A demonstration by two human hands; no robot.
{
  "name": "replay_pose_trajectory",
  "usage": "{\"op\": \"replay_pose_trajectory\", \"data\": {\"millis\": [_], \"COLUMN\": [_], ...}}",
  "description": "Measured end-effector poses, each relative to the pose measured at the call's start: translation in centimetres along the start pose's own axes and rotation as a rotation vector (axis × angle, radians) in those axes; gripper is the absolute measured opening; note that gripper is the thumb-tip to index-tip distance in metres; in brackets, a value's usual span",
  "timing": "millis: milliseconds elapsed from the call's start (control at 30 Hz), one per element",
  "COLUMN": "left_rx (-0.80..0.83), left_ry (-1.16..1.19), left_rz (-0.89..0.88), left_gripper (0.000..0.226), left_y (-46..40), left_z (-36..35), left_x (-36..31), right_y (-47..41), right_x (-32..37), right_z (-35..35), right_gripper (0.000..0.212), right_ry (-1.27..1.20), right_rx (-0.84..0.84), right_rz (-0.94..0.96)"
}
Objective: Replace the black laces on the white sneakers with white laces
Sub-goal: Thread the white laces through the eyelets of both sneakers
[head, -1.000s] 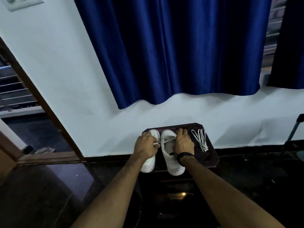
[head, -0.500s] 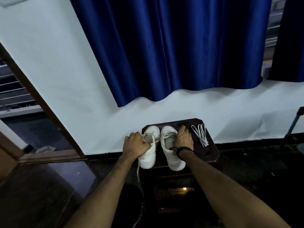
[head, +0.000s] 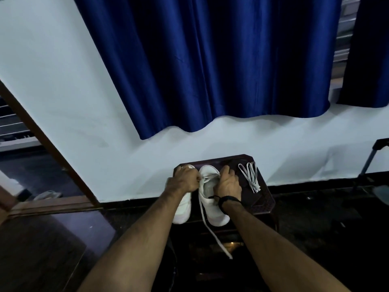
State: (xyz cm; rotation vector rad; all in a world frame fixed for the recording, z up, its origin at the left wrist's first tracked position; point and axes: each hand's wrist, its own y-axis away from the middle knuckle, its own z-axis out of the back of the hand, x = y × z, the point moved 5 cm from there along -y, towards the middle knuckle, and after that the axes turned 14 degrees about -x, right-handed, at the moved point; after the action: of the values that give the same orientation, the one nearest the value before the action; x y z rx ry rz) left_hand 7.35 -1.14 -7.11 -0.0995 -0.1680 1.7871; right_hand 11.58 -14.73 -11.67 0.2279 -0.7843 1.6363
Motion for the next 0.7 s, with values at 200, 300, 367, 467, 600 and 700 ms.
{"op": "replay_pose_trajectory", "data": {"millis": [200,300,367,467,600,700], "left_rx": [0.1,0.211,0.243,0.282,0.274,0.2], "left_ry": [0.221,0.6,0.852,1.189,1.555,1.606], "left_rz": [0.266,0.46,0.534,0.614,0.688,0.758], "left_gripper": [0.02,0.016,0.022,0.026,0.011,0.012], "left_y": [-1.2,-0.3,0.8,1.9,2.6,2.8], "left_z": [4.7,8.6,11.2,12.2,12.0,11.7], "left_x": [3.0,4.2,4.0,2.8,-0.7,-2.1], "right_y": [0.1,0.0,-0.2,-0.1,1.8,3.5], "right_x": [-0.2,-0.1,-0.1,1.7,6.1,7.2], "right_z": [0.0,0.2,1.1,3.3,6.1,6.9], "right_gripper": [0.039,0.045,0.044,0.029,0.054,0.042], "right_ry": [-0.005,0.048,0.07,-0.014,-0.525,-0.981], "right_rx": [-0.001,-0.024,-0.113,-0.293,0.036,0.485], "right_rz": [0.006,0.046,0.105,0.356,0.422,0.113]}}
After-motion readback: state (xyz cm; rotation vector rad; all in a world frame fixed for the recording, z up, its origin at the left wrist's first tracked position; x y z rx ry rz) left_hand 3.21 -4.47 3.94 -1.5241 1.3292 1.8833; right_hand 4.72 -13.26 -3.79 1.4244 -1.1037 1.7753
